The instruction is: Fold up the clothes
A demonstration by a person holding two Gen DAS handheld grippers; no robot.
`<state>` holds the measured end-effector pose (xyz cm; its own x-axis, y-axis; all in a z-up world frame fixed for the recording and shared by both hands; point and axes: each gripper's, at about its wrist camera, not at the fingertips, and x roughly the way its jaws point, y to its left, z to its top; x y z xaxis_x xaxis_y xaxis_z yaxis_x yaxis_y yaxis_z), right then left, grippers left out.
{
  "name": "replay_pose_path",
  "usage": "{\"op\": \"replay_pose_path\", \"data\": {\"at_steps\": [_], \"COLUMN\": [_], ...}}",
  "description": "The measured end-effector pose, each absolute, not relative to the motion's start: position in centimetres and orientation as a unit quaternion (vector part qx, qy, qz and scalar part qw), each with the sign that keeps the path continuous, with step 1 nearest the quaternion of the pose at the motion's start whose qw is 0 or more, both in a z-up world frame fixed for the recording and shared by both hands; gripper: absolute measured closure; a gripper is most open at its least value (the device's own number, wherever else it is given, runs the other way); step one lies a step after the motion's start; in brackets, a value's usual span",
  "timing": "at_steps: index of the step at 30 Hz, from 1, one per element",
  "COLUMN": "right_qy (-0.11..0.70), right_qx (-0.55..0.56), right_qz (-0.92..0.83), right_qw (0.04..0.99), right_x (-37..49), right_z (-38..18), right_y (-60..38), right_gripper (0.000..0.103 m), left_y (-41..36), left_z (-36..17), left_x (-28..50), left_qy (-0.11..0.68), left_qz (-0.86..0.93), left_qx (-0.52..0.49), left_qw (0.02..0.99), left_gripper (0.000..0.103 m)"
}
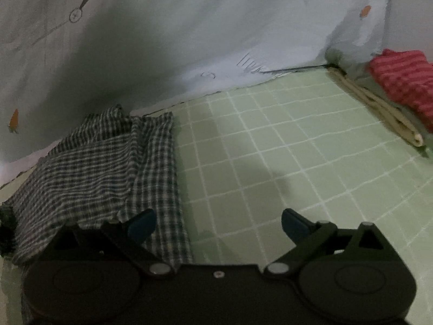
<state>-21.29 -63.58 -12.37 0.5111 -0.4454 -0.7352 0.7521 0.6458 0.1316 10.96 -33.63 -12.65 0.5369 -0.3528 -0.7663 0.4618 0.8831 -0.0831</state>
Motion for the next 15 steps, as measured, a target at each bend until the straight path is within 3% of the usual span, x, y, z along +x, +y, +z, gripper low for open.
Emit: {"op": "replay_pose_path", "data": {"at_steps": [9, 15], "right_qy": [0.304, 0.282], "right_qx": [0.239, 0.267], "right_qz": [-0.358, -0.343], "right_qw": [0.850, 0.855], "right_x": [-27.0, -32.7], "right_z": [-9.1, -8.0], "right_y": [-61.3, -58.2], "right_gripper": [0.003, 0.003], "left_y": [-35.7, -36.5], "left_z": [-5.4, -4.6], "left_x": [2.8, -4.2], "left_qy": [0.364, 0.365], "left_qz": [-0.361, -0.407], "left_qx": [0.036, 0.050], "left_qw": [0.858, 0.836], "left_gripper": [0.098, 0.098]}}
